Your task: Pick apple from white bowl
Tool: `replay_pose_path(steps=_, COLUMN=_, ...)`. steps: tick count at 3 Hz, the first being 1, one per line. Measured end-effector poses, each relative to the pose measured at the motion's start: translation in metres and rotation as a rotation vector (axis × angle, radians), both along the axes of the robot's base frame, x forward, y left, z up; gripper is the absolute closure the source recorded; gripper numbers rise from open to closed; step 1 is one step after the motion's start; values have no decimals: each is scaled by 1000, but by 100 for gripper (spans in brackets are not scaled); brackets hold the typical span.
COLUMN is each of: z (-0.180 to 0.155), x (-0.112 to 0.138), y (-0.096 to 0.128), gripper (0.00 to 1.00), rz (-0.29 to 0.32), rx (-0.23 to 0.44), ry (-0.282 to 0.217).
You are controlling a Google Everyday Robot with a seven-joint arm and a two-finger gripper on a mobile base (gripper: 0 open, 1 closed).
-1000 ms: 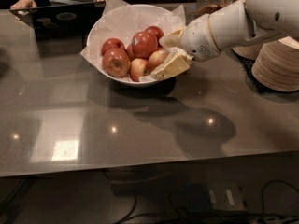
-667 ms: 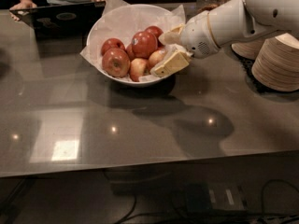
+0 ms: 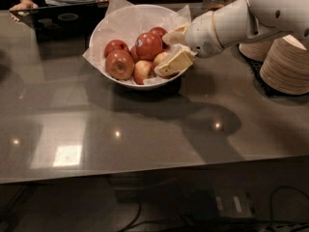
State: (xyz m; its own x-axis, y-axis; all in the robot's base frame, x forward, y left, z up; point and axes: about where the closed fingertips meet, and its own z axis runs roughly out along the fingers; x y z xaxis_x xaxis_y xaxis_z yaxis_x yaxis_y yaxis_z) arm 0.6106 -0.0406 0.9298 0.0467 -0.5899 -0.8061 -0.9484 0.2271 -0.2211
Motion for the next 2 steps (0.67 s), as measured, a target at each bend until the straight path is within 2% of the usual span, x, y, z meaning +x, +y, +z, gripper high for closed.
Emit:
replay_pose_path(steps=1, z=0, x=8, y=4, gripper=33, rz=19, rx=32, ry=3)
replay_pose_path(steps=2, z=-6, x=7, y=4, gripper=33, rz=30, rx=32, ry=39)
